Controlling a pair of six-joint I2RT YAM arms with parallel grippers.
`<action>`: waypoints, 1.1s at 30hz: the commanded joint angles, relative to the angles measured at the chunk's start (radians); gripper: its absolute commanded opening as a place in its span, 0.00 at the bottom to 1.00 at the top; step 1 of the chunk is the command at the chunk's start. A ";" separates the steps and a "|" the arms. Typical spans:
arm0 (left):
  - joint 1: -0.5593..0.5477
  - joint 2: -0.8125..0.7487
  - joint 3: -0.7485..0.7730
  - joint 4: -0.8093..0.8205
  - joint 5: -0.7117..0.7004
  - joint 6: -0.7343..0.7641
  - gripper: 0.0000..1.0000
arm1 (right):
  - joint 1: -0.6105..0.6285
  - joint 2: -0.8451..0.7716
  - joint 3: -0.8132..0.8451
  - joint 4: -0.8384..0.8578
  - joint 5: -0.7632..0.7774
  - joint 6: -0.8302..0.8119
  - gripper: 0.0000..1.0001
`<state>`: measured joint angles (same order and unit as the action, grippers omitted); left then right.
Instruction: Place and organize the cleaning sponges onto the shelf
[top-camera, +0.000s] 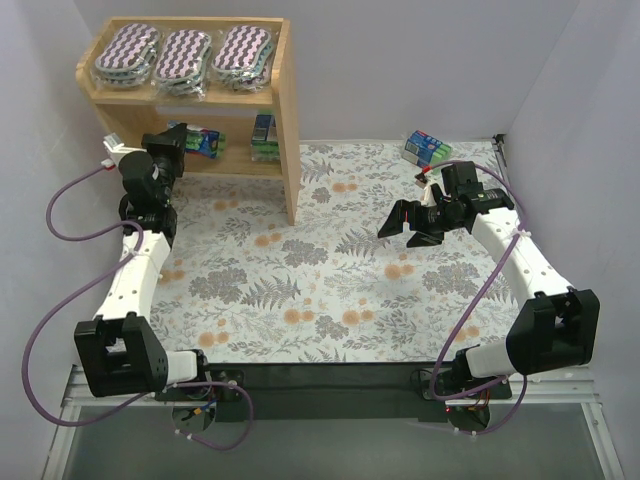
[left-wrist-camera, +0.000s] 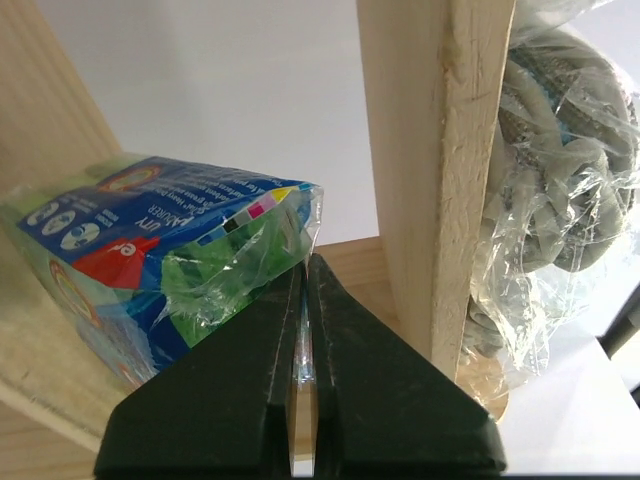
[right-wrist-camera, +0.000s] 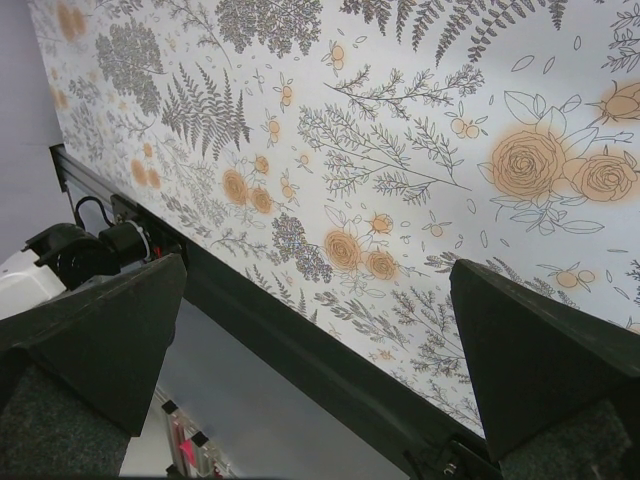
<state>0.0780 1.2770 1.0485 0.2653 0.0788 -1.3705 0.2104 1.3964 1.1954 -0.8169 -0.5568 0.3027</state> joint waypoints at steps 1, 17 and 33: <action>0.006 0.010 0.002 0.182 0.058 -0.019 0.00 | -0.003 0.007 0.033 -0.008 -0.009 -0.022 0.99; 0.000 0.035 -0.220 0.239 0.090 -0.064 0.00 | -0.005 0.033 0.049 -0.008 -0.014 -0.017 0.99; -0.122 0.202 -0.130 0.278 0.045 -0.110 0.00 | -0.035 0.030 0.070 -0.008 -0.009 -0.002 0.99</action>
<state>-0.0307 1.4830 0.8902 0.5392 0.1413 -1.4677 0.1848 1.4300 1.2259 -0.8173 -0.5568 0.3058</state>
